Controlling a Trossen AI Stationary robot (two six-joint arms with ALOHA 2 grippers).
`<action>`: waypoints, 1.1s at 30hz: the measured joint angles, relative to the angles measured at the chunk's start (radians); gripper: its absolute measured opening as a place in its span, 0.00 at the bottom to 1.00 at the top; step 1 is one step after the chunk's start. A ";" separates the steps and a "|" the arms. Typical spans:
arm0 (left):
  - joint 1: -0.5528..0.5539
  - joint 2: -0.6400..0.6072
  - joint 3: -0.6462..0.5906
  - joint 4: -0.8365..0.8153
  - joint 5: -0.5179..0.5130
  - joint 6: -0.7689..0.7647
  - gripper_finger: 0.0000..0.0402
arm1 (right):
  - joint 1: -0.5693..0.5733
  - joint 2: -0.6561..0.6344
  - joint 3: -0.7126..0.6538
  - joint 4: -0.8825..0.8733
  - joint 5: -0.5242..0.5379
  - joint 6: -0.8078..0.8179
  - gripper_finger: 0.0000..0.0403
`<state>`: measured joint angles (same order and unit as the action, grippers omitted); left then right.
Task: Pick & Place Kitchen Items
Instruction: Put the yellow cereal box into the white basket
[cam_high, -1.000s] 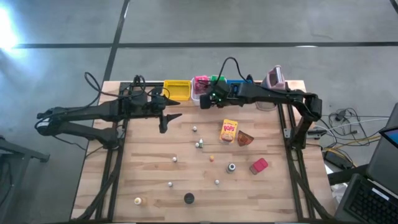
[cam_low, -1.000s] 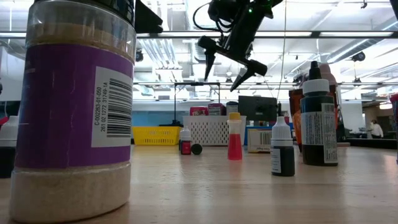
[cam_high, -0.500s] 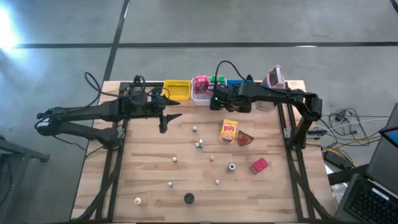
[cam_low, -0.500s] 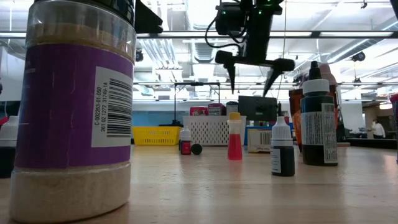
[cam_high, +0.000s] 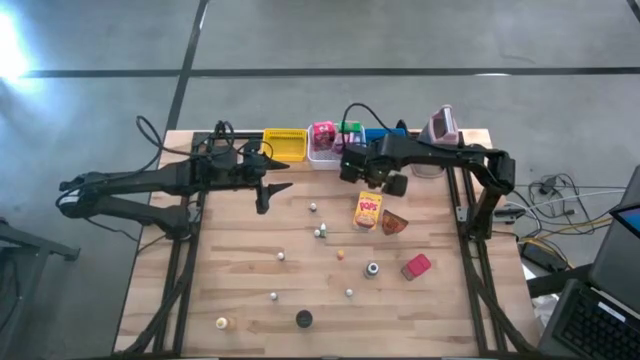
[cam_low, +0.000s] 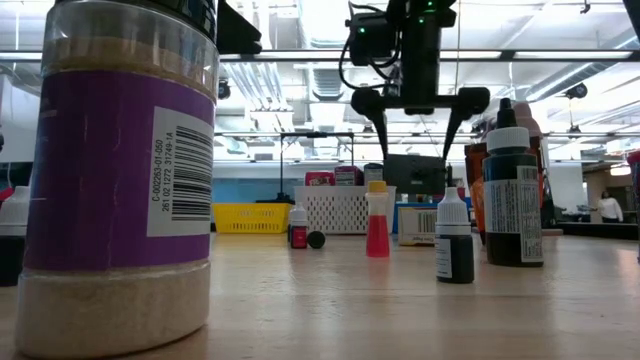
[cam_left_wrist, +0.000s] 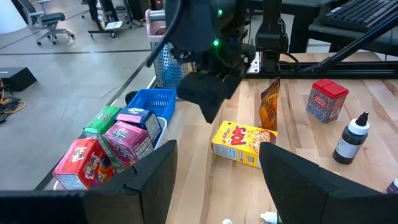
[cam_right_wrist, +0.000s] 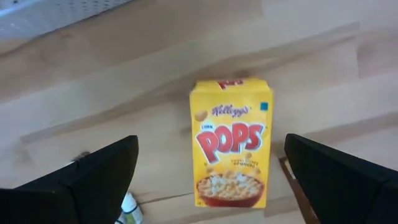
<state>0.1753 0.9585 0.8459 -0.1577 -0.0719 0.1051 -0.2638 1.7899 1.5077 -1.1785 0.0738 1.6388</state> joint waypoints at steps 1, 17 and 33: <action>0.000 0.000 0.000 0.000 0.000 0.000 0.58 | 0.003 -0.001 -0.006 0.000 -0.001 0.012 0.99; 0.000 0.000 0.000 0.000 0.000 0.000 0.58 | 0.006 -0.001 -0.141 0.107 -0.051 0.022 0.99; 0.000 0.000 0.000 0.000 0.000 0.000 0.58 | -0.003 0.000 -0.226 0.209 -0.071 0.025 0.99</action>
<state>0.1753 0.9585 0.8455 -0.1577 -0.0719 0.1051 -0.2665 1.7897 1.2818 -0.9697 0.0030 1.6636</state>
